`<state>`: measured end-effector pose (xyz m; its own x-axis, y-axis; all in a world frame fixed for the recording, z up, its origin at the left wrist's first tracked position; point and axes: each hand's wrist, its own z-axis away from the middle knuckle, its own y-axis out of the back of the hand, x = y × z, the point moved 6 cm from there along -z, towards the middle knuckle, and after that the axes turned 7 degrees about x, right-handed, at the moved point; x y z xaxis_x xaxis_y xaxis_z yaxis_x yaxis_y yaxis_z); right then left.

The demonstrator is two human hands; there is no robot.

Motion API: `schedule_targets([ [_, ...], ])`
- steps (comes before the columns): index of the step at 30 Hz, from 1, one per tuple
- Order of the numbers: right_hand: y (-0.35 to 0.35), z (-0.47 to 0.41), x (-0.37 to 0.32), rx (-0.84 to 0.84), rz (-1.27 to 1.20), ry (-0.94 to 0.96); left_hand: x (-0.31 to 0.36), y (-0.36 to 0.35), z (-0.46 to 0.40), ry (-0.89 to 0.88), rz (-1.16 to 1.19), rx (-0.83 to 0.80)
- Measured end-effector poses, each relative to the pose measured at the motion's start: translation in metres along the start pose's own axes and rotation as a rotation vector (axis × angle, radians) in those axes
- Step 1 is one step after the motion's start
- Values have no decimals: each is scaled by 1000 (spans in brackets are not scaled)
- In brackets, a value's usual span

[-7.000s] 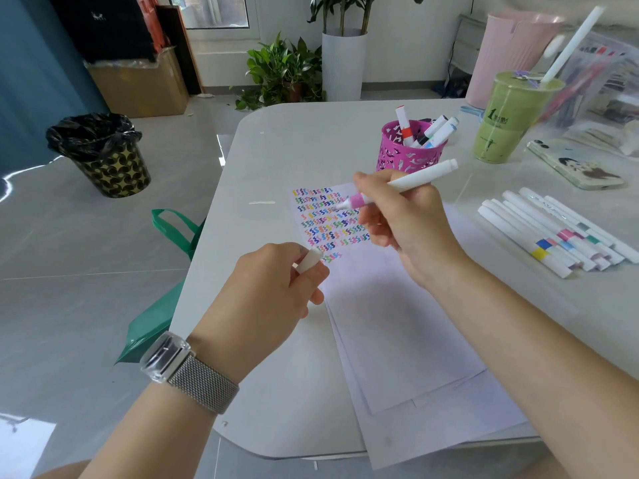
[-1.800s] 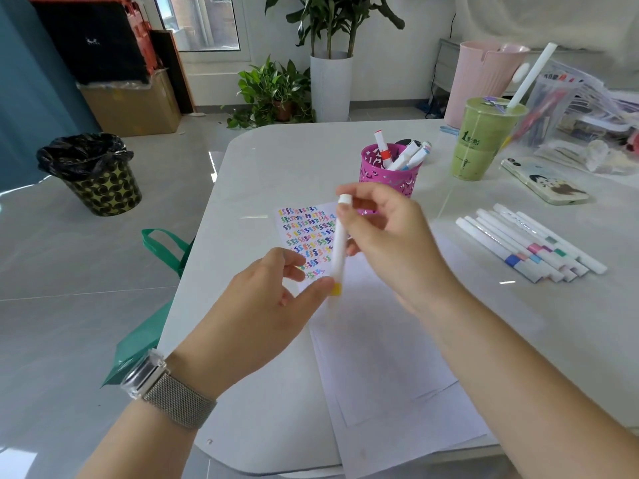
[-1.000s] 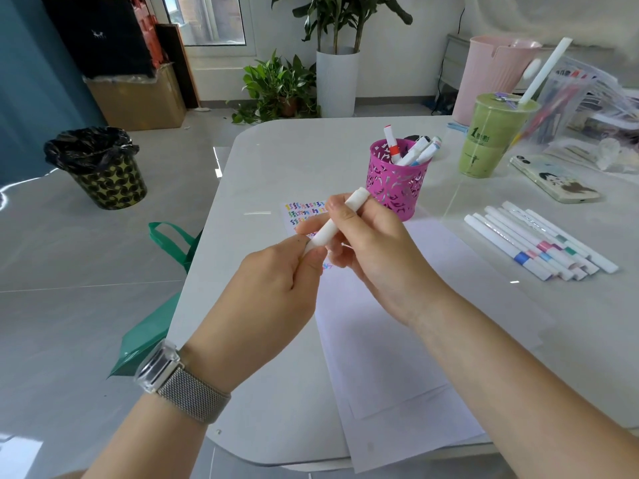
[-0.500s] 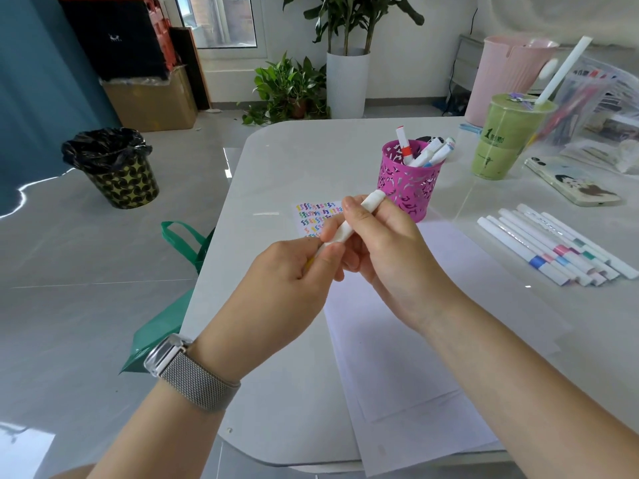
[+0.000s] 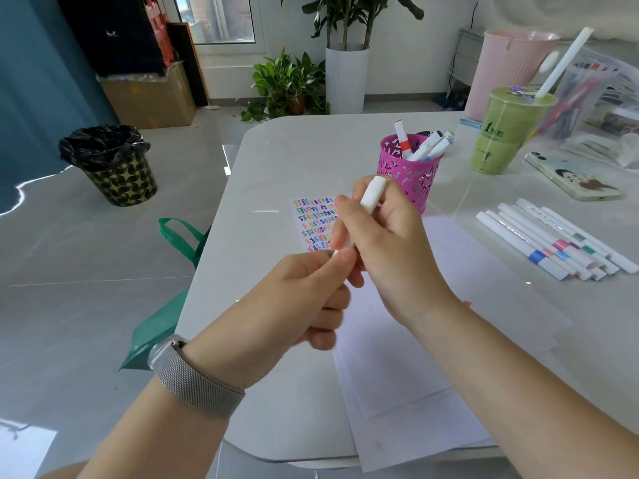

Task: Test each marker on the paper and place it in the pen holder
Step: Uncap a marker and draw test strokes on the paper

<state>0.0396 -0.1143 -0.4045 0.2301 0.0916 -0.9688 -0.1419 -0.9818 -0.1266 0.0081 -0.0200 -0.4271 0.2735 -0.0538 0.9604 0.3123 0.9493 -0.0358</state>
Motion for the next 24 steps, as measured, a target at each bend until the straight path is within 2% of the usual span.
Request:
schedule_targets([
  [3, 12, -4, -1, 133, 163, 65, -12, -24, 6, 146, 260, -121],
  [5, 22, -11, 1, 211, 189, 47, -18, -35, 8, 169, 284, -159],
  [8, 35, -20, 5, 280, 157, -26, -17, -39, 4, 71, 118, -123],
  [13, 38, -22, 16, 371, 164, -72, -9, -32, -2, -204, -287, 84],
  [17, 31, -23, 27, 358, 152, -128, -5, -28, 3, -366, -546, 232],
  [21, 35, -32, 23, 361, 138, -143, 5, -30, 0, -358, -533, 242],
  [24, 44, -36, 14, 411, 68, -130, 15, -39, -5, -456, -595, 253],
])
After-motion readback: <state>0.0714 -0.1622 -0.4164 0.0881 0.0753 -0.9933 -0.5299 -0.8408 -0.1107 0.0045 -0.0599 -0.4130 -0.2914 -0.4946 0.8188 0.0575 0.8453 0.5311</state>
